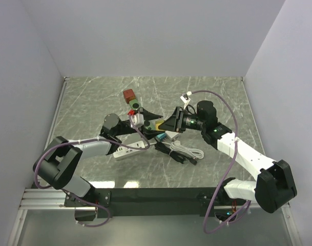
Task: Insert the plug
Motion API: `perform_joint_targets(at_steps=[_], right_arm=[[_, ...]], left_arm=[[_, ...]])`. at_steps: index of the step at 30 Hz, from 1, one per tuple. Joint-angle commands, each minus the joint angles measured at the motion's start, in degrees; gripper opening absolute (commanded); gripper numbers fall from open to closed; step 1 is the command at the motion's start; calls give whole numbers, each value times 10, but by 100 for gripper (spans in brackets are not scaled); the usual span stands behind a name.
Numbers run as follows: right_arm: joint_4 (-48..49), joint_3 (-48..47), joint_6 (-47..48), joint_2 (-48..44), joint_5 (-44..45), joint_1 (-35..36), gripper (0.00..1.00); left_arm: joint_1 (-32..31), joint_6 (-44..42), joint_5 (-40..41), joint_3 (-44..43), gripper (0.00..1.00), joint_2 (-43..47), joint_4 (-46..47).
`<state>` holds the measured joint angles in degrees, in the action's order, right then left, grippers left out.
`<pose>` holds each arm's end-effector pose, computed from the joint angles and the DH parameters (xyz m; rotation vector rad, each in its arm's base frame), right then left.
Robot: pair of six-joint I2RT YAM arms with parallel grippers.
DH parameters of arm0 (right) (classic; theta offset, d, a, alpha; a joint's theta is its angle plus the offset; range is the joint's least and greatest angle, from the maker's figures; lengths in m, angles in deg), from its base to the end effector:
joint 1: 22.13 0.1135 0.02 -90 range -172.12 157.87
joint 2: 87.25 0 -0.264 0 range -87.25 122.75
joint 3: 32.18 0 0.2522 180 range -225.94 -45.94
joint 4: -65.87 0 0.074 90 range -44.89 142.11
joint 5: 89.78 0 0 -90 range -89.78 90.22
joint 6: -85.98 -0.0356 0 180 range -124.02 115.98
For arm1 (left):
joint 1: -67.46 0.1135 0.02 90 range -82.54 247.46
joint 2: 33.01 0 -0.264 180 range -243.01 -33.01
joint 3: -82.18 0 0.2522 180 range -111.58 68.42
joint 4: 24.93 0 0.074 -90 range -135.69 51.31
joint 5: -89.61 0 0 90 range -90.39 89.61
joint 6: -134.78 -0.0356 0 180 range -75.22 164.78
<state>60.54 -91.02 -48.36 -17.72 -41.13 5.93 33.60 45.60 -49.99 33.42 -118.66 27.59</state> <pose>0.2292 0.1488 0.2863 -0.2790 2.0562 1.4958 0.2300 -0.1870 0.2515 1.0977 0.9931 -1.0543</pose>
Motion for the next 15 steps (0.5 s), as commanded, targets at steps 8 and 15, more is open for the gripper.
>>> perform_joint_targets(at_steps=[8, 15], right_arm=[[-80, -70, 164, -43, 235, 3, 67], [-111, -90, 189, -39, 332, 3, 69]], left_arm=[[-6, 48, 29, -91, 0, -28, -116], [0, 74, 6, -163, 0, -78, -196]])
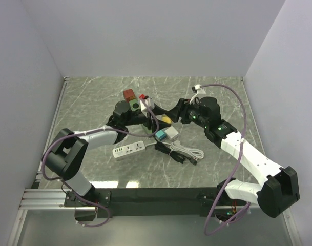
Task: Insert the plug
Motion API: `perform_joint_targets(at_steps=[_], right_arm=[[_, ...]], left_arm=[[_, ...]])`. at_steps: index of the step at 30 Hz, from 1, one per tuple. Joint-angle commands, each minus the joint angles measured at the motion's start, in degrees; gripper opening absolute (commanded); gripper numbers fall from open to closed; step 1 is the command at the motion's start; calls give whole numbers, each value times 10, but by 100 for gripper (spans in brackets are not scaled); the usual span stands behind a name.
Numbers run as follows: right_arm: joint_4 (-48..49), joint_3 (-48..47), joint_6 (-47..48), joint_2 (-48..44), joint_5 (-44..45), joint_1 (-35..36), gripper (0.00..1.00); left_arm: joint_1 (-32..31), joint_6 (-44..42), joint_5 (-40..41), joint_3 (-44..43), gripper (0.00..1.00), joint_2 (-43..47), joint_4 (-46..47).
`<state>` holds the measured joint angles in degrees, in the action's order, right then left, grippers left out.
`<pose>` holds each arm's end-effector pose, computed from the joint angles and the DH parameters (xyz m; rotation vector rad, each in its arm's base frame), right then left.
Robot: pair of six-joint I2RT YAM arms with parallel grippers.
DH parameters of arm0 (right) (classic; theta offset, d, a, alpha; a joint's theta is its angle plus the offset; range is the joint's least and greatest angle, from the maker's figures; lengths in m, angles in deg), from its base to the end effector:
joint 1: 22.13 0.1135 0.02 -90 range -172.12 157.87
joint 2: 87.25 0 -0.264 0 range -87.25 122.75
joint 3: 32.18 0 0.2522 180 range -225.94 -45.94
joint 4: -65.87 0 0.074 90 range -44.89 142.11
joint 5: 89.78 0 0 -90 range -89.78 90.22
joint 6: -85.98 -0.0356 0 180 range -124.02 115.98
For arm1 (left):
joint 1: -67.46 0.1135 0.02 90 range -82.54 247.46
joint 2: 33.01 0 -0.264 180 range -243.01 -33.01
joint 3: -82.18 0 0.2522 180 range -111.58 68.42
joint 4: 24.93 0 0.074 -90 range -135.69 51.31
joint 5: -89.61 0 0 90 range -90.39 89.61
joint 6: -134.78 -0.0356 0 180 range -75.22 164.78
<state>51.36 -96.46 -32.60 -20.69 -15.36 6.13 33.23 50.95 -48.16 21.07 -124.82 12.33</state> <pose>0.2339 0.1366 0.3144 -0.1928 1.9515 0.9244 0.2683 -0.2144 0.2598 1.0443 1.2253 -1.1576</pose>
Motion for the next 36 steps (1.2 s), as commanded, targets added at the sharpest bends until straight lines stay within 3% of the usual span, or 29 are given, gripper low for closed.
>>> perform_joint_targets(at_steps=[1, 7, 10, 15, 20, 29, 33, 36], right_arm=[[-22, -36, 35, -12, 83, 2, 69], [44, 40, 140, -83, 136, 2, 69], [106, 102, 236, -132, 119, 2, 69], [213, 186, 351, -189, -3, 10, 69], [225, 200, 456, -169, 70, 120, 68], [249, 227, 533, -199, 75, 176, 68], [238, 223, 558, -197, 60, 195, 67], [236, 218, 575, -191, 78, 211, 67]], left_arm=[[10, 37, -16, -48, 1, -22, -53], [53, 152, -80, -70, 1, -51, -36], [58, 159, -91, -92, 0, -50, -107], [72, 249, -148, -113, 1, -58, -121], [73, 298, -170, -109, 1, -45, -126], [69, 427, -255, -85, 1, -37, -43], [60, 419, -266, -78, 1, -25, -61], [45, 343, -268, -80, 1, -7, -141]])
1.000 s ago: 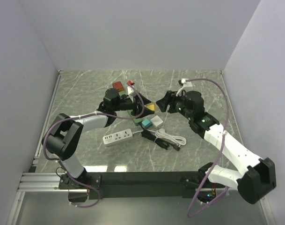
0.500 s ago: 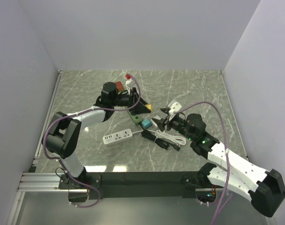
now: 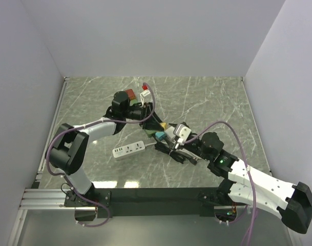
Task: Insert the plug
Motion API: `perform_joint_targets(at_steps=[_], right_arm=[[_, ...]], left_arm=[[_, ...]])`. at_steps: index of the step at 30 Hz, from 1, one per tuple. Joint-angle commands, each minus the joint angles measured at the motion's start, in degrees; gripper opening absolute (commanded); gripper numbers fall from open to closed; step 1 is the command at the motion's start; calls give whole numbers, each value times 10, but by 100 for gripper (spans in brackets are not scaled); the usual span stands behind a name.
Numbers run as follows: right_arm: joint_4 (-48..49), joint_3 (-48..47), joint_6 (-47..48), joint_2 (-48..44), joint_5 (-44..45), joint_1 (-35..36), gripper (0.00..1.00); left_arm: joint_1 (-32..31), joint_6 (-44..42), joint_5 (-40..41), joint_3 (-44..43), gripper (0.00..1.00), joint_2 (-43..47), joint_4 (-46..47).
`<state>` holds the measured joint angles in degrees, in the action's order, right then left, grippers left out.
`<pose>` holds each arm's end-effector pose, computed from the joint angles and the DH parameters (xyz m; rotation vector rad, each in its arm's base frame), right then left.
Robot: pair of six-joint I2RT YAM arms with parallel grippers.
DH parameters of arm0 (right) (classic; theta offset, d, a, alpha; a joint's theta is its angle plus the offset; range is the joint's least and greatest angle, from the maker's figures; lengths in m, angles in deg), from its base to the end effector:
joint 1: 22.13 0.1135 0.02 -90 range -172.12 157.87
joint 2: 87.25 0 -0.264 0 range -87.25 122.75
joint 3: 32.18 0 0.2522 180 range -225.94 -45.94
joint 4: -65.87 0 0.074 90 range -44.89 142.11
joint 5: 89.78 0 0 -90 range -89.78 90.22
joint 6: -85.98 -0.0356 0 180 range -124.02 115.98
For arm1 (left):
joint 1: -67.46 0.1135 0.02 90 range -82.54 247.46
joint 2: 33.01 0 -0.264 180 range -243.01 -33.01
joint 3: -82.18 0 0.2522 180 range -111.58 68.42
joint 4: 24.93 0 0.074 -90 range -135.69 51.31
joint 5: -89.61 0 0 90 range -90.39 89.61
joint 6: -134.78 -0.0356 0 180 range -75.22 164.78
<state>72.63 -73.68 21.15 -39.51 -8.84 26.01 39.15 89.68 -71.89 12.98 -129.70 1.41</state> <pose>0.1308 0.1544 0.2825 -1.0403 1.1873 0.4383 0.3007 -0.2003 0.2576 0.8940 1.7613 -1.8760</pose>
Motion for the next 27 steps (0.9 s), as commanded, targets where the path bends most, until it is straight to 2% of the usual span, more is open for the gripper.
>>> perform_joint_targets(at_steps=[1, 8, 18, 27], right_arm=[[22, -13, 47, 1, 4, 17, 67], [12, -29, 70, 21, 4, 36, 65], [30, -17, 93, -11, 0, 58, 65], [7, -40, 103, 25, 1, 70, 61]], left_arm=[[-17, -58, -31, 0, 1, 47, -65], [-31, -84, -37, 9, 1, 75, -91], [-40, -130, -49, 0, 1, 69, -142], [-48, -136, -59, -2, 1, 79, -150]])
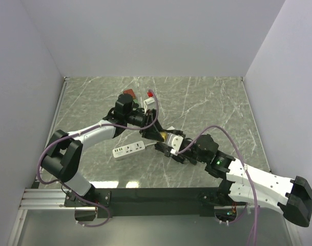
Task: Insert the plug
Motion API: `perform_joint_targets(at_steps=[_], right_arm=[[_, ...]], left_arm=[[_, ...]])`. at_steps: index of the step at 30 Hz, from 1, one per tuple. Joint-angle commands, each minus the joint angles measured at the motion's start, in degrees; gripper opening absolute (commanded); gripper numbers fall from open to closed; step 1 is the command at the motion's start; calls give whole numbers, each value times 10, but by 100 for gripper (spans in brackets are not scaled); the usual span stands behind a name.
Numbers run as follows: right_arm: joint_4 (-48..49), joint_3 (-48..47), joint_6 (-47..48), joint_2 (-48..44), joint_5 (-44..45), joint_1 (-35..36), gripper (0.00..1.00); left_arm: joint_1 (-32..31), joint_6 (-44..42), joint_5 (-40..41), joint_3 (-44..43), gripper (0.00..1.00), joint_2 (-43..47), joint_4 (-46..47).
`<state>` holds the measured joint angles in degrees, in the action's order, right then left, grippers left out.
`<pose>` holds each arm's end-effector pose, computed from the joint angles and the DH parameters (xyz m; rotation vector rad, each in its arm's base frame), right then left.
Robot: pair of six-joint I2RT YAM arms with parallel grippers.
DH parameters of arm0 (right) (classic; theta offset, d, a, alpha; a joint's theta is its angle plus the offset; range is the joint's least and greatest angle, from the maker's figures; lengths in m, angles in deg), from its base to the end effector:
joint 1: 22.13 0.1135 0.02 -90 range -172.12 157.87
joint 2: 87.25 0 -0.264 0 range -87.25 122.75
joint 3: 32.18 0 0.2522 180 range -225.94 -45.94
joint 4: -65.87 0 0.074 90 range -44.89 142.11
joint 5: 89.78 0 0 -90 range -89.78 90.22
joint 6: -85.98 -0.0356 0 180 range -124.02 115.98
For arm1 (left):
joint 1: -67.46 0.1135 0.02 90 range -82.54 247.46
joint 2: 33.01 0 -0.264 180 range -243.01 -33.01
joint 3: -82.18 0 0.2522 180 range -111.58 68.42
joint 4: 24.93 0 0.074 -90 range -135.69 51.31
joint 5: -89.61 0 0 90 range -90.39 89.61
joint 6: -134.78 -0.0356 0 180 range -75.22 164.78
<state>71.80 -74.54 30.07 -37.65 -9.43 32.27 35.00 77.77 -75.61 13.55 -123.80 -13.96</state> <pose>0.1163 0.1727 0.2803 -1.2132 1.0560 0.4094 0.2673 -0.2108 0.2662 1.0938 1.7460 -1.9015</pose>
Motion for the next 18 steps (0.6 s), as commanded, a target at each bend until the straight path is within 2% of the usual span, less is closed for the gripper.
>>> perform_joint_targets(at_steps=[1, 4, 5, 8, 13, 14, 16, 17, 18], right_arm=[[16, -31, 14, 8, 5, 10, 59], [1, -40, 13, 14, 7, 13, 48], [-2, -42, 14, 15, 12, 16, 40], [-11, -44, 12, 20, 22, 19, 31], [-12, -44, 7, 29, 38, 24, 33], [-11, -44, 6, 30, 41, 25, 27], [-10, -46, 4, 37, 65, 29, 16], [-13, -51, 0, 41, 73, 30, 6], [-17, -55, -3, 48, 81, 31, 4]], left_arm=[[-8, -17, -23, -8, 1, 22, 4], [-8, -17, -34, -6, 1, 25, 10], [-8, -17, -34, -3, 1, 27, 10], [-8, -21, -38, -3, 1, 32, 6], [-8, -13, -43, 2, 1, 41, 15], [-8, -20, -41, 2, 1, 44, 10], [-8, -23, -39, 2, 20, 45, 6], [-7, -14, -22, 4, 33, 51, 12], [-6, -13, -13, 7, 38, 54, 16]])
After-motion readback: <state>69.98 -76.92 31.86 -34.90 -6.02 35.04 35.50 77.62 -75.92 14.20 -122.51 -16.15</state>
